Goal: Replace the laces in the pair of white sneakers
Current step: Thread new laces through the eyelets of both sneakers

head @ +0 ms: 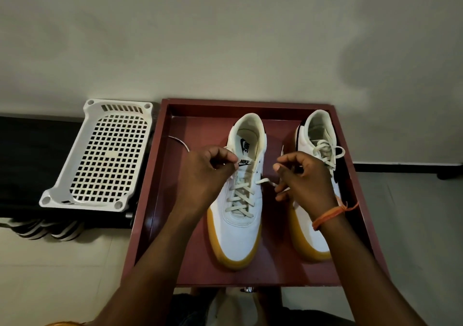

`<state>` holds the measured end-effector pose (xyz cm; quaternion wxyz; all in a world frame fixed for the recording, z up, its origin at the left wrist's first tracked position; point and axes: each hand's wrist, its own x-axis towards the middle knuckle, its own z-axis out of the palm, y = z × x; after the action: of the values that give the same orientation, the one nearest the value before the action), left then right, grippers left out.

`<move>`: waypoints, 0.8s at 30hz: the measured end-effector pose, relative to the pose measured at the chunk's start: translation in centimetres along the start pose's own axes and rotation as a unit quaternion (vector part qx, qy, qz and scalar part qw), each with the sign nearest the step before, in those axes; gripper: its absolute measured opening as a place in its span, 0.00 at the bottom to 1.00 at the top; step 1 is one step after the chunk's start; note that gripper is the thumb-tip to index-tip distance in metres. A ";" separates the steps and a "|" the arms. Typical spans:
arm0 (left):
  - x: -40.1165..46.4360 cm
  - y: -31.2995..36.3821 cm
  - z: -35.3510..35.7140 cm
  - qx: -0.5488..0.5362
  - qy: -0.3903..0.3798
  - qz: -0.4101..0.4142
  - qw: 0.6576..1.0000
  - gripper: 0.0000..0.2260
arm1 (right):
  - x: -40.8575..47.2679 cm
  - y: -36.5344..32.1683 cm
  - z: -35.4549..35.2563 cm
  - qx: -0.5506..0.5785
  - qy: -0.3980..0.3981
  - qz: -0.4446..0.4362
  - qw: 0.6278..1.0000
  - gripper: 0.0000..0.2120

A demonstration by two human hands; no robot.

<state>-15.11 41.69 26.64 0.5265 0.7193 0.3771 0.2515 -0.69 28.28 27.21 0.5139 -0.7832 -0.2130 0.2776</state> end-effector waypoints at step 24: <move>-0.2 0.5 -2.3 0.249 0.167 0.039 0.953 0.08 | 1.2 -2.6 -5.0 0.442 -0.085 0.171 0.876 0.14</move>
<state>-16.82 42.72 27.82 0.2506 0.7893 0.4820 0.2862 3.32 26.62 30.97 0.7311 -0.4718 0.0268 0.4921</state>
